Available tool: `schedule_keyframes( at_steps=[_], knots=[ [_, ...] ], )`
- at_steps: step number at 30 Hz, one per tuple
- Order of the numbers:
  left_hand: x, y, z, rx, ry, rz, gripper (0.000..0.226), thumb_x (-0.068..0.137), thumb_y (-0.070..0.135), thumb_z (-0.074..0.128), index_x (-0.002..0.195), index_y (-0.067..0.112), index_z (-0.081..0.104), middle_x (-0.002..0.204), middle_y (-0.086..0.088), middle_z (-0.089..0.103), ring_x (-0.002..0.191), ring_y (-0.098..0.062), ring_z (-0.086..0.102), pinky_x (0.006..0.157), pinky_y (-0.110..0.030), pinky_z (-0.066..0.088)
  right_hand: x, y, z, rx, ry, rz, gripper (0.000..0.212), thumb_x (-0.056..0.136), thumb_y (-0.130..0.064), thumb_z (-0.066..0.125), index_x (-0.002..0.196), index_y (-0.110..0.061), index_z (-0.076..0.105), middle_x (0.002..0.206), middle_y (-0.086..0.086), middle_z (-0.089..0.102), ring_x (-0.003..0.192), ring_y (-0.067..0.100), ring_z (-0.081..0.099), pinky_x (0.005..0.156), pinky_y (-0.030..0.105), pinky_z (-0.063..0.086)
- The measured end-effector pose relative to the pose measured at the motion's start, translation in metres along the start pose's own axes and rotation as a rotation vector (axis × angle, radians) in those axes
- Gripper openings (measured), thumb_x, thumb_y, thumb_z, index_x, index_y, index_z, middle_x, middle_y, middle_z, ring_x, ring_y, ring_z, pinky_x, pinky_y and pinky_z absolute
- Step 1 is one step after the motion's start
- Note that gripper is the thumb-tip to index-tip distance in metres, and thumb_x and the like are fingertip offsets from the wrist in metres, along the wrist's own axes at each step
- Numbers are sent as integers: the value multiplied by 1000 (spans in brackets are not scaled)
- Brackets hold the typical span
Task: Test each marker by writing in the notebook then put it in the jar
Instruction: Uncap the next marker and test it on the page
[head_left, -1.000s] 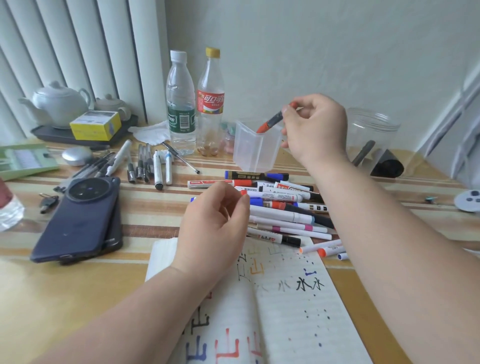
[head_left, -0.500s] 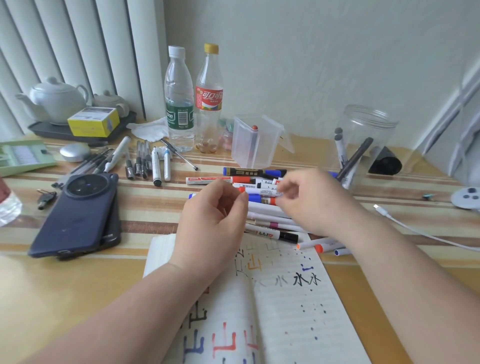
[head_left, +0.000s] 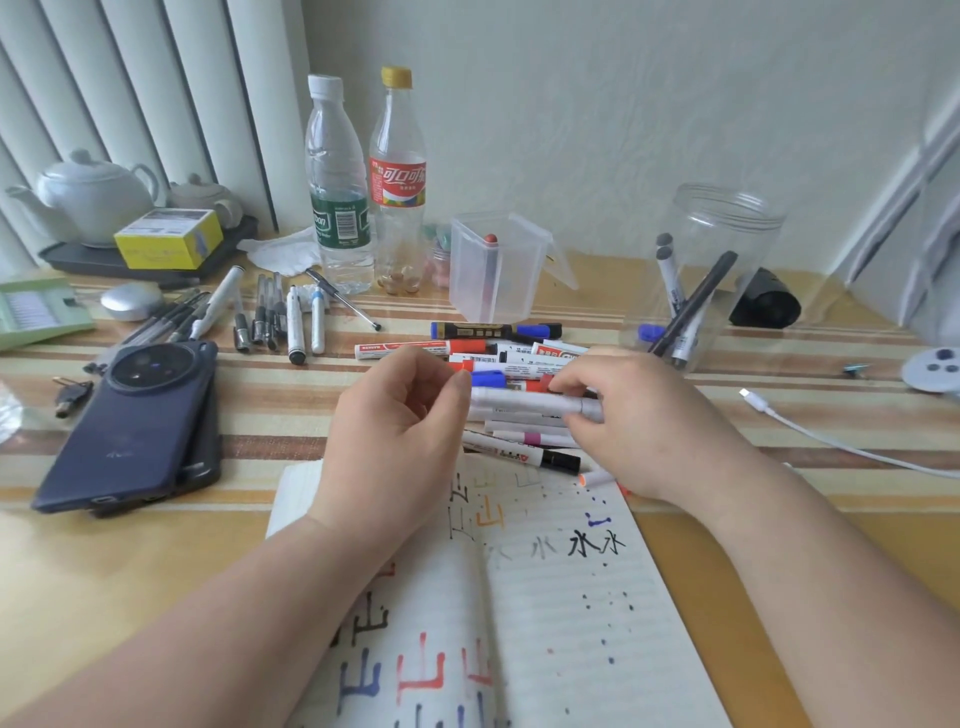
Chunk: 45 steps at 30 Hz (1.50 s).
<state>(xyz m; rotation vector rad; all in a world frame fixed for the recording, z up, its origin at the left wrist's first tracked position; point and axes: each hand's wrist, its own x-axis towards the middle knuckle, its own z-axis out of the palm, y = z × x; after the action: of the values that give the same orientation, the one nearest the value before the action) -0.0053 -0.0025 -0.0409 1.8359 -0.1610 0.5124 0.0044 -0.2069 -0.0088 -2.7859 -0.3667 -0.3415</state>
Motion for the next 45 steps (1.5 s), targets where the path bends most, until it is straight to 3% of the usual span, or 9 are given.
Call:
schedule_keyframes(
  at_steps=[3, 5, 7, 9, 12, 16, 26, 34, 45],
  knots=[
    [0, 1, 0, -3, -6, 19, 18, 92, 21, 67, 76, 24, 62, 65, 6, 61, 57, -7, 51, 56, -19, 41, -3, 6, -8, 227, 110, 137, 18, 83, -14, 73, 94, -28, 70, 71, -21, 62, 62, 3, 55, 55, 13, 40],
    [0, 1, -1, -32, -61, 28, 13, 93, 24, 67, 81, 23, 64, 71, 3, 63, 63, -14, 55, 59, -25, 45, -6, 4, -14, 672, 132, 246, 17, 80, -7, 79, 89, -17, 69, 71, -9, 69, 57, 14, 60, 49, 20, 48],
    [-3, 1, -1, -64, -198, 56, 12, 92, 37, 66, 89, 26, 64, 77, 3, 63, 68, -19, 56, 64, -32, 48, -8, -1, -17, 1183, 14, 311, 15, 79, -1, 76, 90, -2, 66, 78, 15, 71, 61, 26, 65, 44, 27, 51],
    [-6, 3, -1, -62, -351, 79, 21, 88, 48, 66, 98, 30, 61, 80, 9, 61, 66, -13, 55, 62, -29, 48, -10, -5, -17, 1400, -121, 319, 22, 77, -8, 71, 92, 7, 66, 84, 23, 71, 68, 27, 70, 50, 28, 57],
    [-7, 4, 0, 21, -457, 121, 27, 84, 50, 72, 100, 30, 63, 76, 9, 60, 62, -7, 52, 57, -23, 44, -11, -9, -12, 1357, -204, 257, 18, 77, -15, 72, 86, 1, 71, 73, 15, 64, 59, 22, 61, 48, 28, 52],
    [-6, 4, 0, 86, -469, 172, 14, 90, 41, 71, 90, 27, 67, 66, -2, 59, 58, -15, 49, 54, -33, 41, -13, -8, -10, 1365, -256, 251, 12, 79, -6, 75, 89, -5, 70, 63, 10, 55, 52, 18, 50, 43, 25, 41],
    [-10, 17, -3, 161, -468, 272, 26, 102, 45, 40, 77, 38, 43, 71, 20, 51, 63, -2, 47, 56, -12, 32, -12, -18, -7, 1454, -126, 199, 23, 85, -23, 65, 82, -1, 65, 58, 12, 55, 42, 19, 48, 36, 22, 36],
    [-12, 31, -2, 172, -473, 354, 39, 103, 45, 33, 71, 23, 35, 60, 8, 37, 59, -15, 39, 52, -25, 30, -13, -24, -17, 1466, -6, 156, 24, 82, -20, 63, 63, -6, 67, 49, 13, 47, 34, 19, 35, 33, 16, 25],
    [-14, 28, -5, 353, -386, 427, 34, 103, 50, 28, 75, 30, 27, 58, 11, 34, 56, -16, 38, 49, -27, 25, -7, -32, -10, 1536, 65, 197, 22, 81, -14, 63, 63, -3, 56, 46, 10, 42, 33, 16, 28, 35, 13, 19]
  ],
)
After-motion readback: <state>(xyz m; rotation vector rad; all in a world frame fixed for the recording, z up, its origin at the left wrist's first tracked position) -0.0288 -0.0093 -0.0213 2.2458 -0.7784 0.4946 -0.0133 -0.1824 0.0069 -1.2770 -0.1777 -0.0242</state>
